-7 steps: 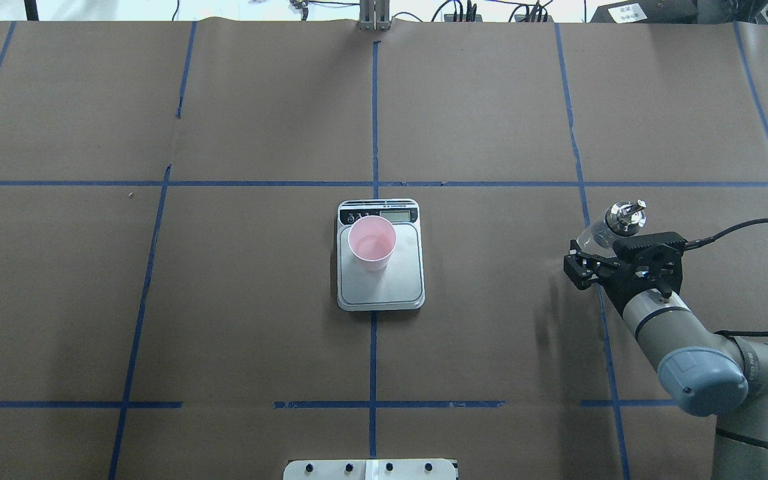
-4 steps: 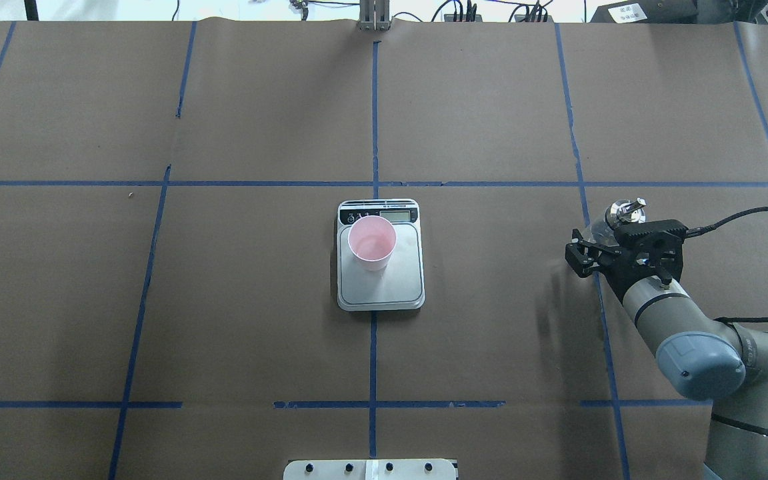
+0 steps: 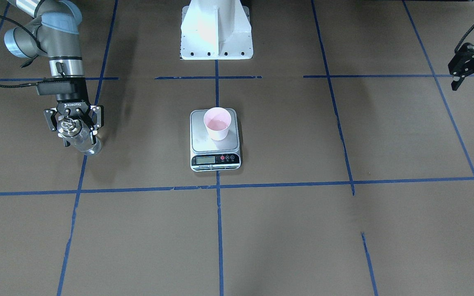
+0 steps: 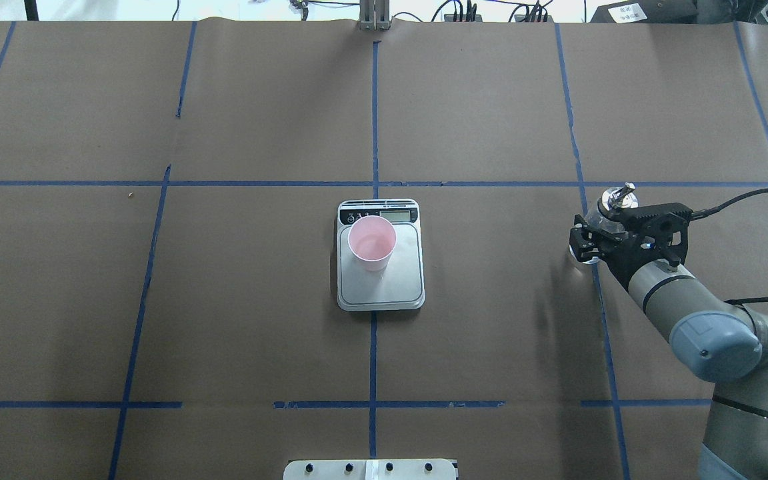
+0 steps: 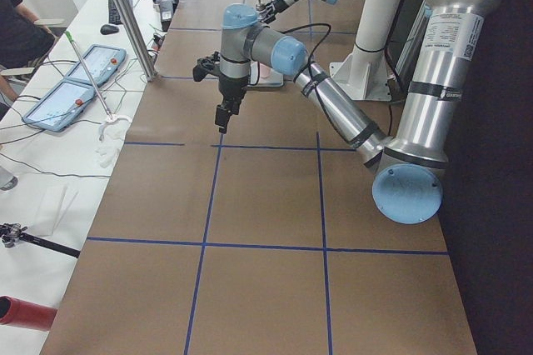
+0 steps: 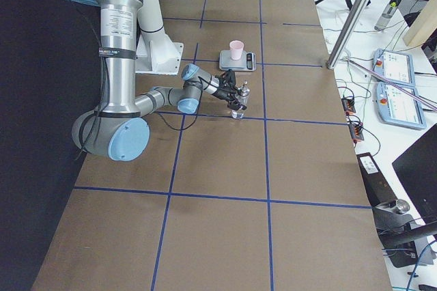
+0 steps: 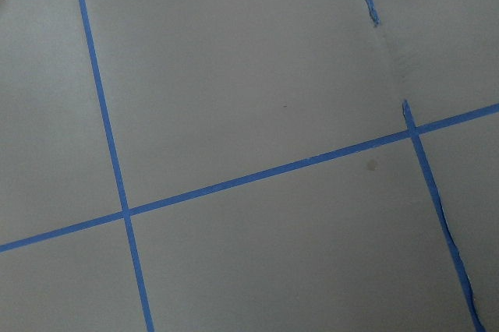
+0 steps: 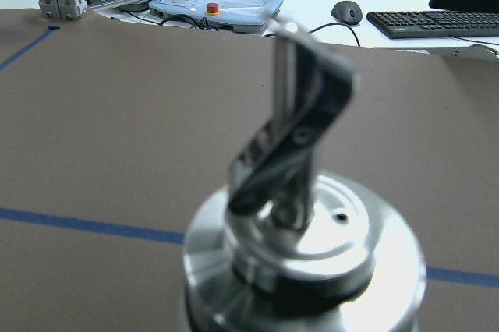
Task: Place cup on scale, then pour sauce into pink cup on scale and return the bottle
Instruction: 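Lift the bottle with the right gripper and carry it beside the pink cup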
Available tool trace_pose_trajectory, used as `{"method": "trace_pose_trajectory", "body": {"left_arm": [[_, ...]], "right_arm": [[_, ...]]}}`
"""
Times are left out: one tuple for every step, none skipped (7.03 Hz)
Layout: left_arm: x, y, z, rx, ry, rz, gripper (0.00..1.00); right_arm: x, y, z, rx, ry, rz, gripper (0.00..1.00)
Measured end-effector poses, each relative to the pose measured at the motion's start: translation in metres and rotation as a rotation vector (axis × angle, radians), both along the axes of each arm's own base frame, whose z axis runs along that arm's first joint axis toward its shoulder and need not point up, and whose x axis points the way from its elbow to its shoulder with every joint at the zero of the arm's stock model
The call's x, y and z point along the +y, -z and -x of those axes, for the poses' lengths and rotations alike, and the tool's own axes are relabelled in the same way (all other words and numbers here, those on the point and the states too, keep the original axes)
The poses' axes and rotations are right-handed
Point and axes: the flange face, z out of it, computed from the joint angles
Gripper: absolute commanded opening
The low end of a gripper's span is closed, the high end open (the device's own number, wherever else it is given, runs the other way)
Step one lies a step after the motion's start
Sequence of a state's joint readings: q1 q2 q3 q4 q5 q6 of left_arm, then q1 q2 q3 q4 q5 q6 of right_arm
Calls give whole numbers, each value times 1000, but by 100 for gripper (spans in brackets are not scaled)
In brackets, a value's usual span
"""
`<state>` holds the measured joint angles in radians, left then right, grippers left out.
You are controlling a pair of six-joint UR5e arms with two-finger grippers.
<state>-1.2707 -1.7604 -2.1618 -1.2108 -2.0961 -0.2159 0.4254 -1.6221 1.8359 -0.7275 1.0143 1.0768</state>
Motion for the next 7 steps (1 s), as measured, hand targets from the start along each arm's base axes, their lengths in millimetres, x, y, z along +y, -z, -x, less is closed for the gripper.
{"method": "trace_pose_trajectory", "body": {"left_arm": [[-1,1,2,2,4,-2,100],[-1,1,3,3,6,-2,100],[-1,2,5,3,9,-2,100],[-1,2,7,4,11,-5,100],[-1,2,8,4,10,-6,100],[0,-1,12,-2,-2,-13,100],[0,-8,19,-17,-31,-31,100]], "right_arm": [[-14,16,-20,-23,9,-1,0],[-27,39,-43,-45,29,4,0],[-34,73,-66,-32,52,-1,0],[-39,118,-78,9,66,-18,0],[-49,167,-78,55,57,-26,0],[-56,216,-70,88,36,-35,0],[-50,245,-51,107,28,-61,0]]}}
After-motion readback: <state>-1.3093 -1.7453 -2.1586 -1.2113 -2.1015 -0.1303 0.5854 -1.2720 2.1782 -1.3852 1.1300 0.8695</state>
